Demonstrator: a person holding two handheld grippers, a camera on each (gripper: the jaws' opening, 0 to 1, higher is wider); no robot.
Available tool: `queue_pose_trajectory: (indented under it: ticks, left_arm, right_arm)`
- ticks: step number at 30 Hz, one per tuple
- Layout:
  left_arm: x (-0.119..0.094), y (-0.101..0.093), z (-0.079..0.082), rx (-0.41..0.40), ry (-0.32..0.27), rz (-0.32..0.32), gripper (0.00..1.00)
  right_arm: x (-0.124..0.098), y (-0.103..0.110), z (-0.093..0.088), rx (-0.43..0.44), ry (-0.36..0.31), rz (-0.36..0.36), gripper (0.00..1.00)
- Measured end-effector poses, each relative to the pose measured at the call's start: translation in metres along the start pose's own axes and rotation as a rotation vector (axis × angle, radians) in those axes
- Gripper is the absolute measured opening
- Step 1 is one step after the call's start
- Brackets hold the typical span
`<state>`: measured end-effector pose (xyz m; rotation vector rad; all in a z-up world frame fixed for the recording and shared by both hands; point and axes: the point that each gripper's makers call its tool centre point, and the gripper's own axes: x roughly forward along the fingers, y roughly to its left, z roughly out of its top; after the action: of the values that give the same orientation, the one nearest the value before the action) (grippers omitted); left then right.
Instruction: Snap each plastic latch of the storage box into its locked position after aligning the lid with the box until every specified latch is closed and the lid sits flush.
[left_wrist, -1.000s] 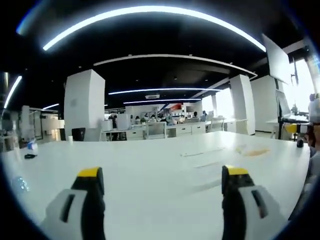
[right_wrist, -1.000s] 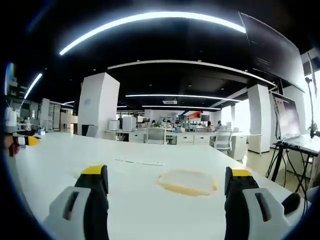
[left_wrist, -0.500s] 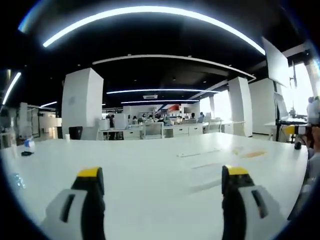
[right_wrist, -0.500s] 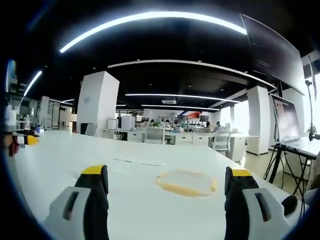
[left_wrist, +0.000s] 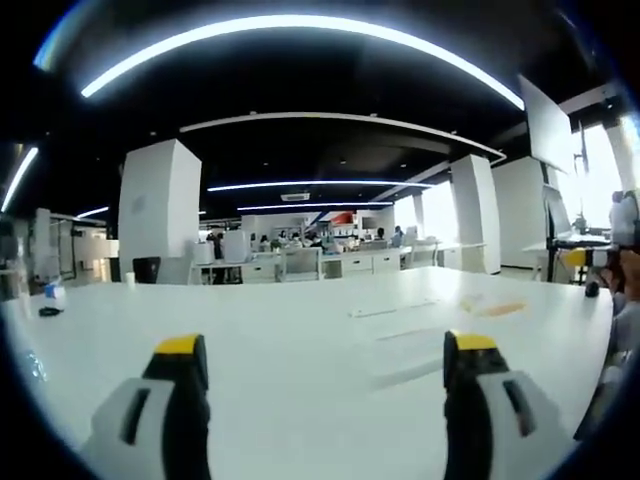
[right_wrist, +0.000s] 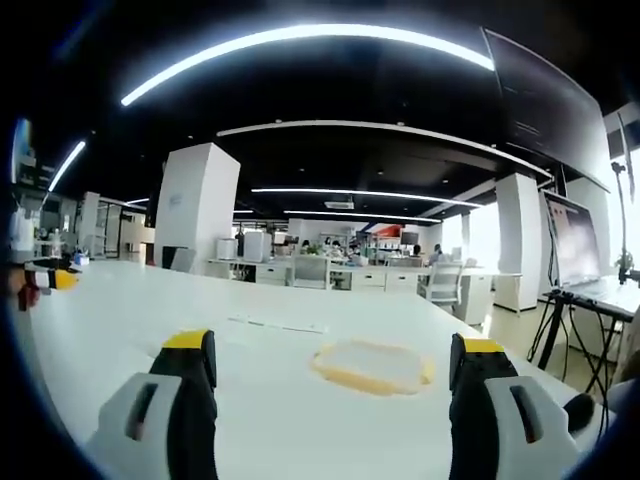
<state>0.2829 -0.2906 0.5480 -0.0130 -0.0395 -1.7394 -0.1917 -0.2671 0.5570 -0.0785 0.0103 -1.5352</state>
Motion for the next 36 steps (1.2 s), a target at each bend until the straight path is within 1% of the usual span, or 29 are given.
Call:
queue_pose_trajectory:
  ticks: [8,14,19,26,29,33,36]
  left_arm:
    - [0.001,-0.001,0.001,0.01,-0.001,-0.007,1.0]
    - [0.004,-0.006,0.007,0.028,-0.016,-0.03,1.0]
    - [0.014,-0.011,0.009,0.032,-0.023,-0.056,1.0]
    - [0.029,-0.027,0.01,0.034,-0.02,-0.121,0.99]
    - [0.037,-0.036,0.014,0.027,-0.039,-0.156,1.0]
    - [0.048,-0.049,0.019,0.031,-0.059,-0.2,1.0]
    - [0.057,-0.06,0.021,0.04,-0.061,-0.238,1.0]
  right_arm:
    - [0.0,-0.001,-0.001,-0.008,-0.001,-0.005,1.0]
    - [0.001,-0.003,-0.001,-0.011,-0.003,-0.002,1.0]
    - [0.002,-0.009,-0.002,-0.005,-0.005,-0.016,1.0]
    - [0.0,-0.02,-0.002,-0.013,-0.001,-0.038,1.0]
    - [0.0,-0.026,-0.002,-0.022,0.002,-0.047,0.99]
    - [0.001,-0.036,-0.005,-0.069,0.018,-0.051,0.98]
    - [0.003,-0.046,-0.006,-0.081,0.026,-0.054,0.98]
